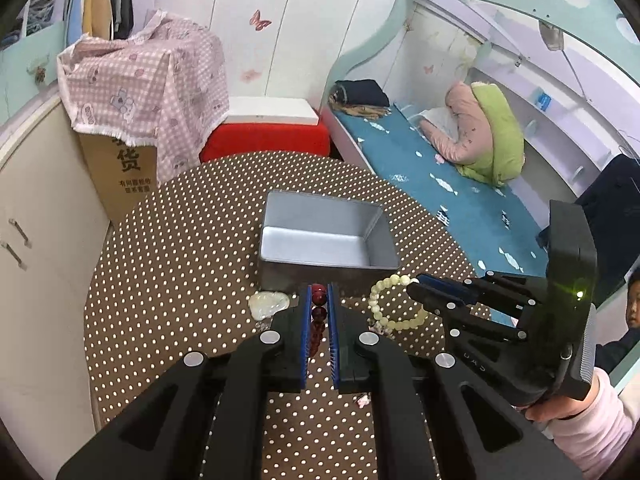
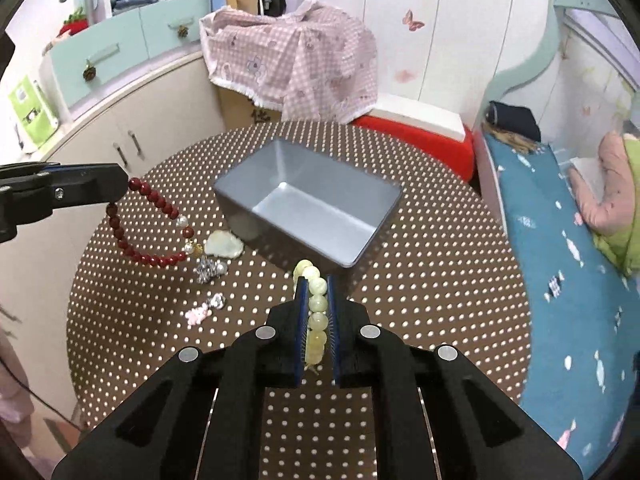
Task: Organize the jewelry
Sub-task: 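Carry both bracelets into the grey metal box and open both tools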
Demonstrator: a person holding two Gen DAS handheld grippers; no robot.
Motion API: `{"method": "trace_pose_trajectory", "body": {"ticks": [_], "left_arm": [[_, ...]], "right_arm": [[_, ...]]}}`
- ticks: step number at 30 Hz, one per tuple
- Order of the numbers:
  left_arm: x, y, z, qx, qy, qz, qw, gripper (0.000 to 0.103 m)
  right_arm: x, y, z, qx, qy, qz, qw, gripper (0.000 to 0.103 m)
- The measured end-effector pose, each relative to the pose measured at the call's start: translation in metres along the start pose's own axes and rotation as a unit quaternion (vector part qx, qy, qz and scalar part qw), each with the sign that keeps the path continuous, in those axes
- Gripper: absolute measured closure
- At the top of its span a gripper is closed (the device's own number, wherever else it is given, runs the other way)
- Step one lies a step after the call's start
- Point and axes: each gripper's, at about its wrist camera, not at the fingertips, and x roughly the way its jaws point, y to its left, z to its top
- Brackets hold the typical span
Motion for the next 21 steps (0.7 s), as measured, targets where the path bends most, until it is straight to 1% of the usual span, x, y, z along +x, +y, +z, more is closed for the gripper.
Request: {"method": "trace_pose_trajectory", "body": {"ticks": [7, 12, 16, 21], "left_arm": [[-0.006, -0.014, 0.022, 0.007, -0.015, -0.006, 0.9998, 0.096], [-0.002, -0.019, 0.042, 0.009, -0.025, 0.000, 0.9997, 0.097], [0.014, -0.018, 0.056, 0.000, -0.019, 0.004, 0.9998, 0.097], [0.044, -0.011, 0.065, -0.014, 0.002, 0.011, 0.9998, 0.097]], "right_arm": [[-0.018, -0.010, 0.026, -0.002, -0.030, -0.016, 0.999, 0.093], [-0.029, -0.014, 0.051, -0.003, -0.053, -0.022, 0.998, 0.093], [-0.022, -0.015, 0.069, -0.008, -0.056, -0.024, 0.998, 0.093], [0.004, -0.016, 0.082, -0.002, -0.044, -0.011, 0.999, 0.093]]}}
